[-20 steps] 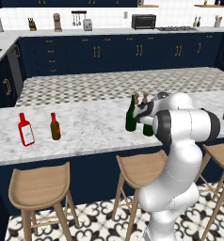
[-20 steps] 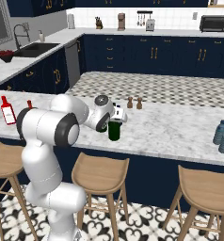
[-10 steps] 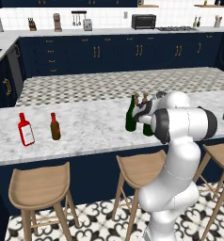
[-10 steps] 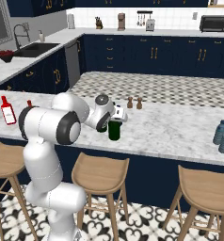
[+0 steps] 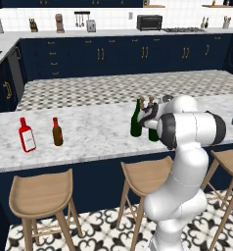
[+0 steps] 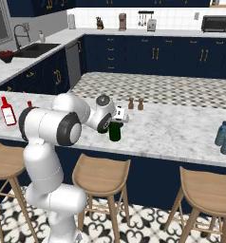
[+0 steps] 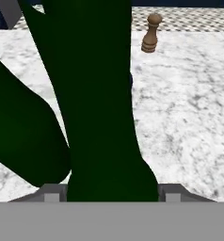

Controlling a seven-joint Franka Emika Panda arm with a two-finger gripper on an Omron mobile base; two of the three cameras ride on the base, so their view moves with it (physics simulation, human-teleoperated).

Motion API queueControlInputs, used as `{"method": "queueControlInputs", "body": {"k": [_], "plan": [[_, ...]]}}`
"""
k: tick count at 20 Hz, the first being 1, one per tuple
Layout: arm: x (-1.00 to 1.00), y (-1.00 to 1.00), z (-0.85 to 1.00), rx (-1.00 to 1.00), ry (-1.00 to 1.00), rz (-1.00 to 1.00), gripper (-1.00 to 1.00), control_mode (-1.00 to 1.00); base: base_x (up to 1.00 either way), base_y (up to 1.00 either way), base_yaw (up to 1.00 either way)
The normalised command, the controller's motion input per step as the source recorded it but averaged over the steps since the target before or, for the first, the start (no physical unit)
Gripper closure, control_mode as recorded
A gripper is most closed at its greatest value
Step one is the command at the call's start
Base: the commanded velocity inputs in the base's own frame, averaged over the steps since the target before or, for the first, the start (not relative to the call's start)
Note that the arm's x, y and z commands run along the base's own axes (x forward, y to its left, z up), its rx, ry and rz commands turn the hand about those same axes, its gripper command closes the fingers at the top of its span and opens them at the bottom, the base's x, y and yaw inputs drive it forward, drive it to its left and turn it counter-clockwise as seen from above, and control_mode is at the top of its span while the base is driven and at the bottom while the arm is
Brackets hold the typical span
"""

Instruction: Move the plastic bottles in the middle to the plastics group, and the glass bottles in the middle to the glass group.

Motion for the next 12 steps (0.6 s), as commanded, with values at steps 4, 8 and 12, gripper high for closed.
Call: {"method": "queueControlInputs", "body": {"k": [4,8,12], "plan": [[-0.09,0.0,0.0,0.0,0.0,0.0,1.0,-1.0,0.0,0.0,0.0],[-0.52,0.0,0.11,0.0,-0.09,0.01,1.0,-1.0,0.0,0.0,0.0],[-0.58,0.11,0.46,0.0,-0.05,0.12,1.0,-1.0,0.0,0.0,0.0]]}}
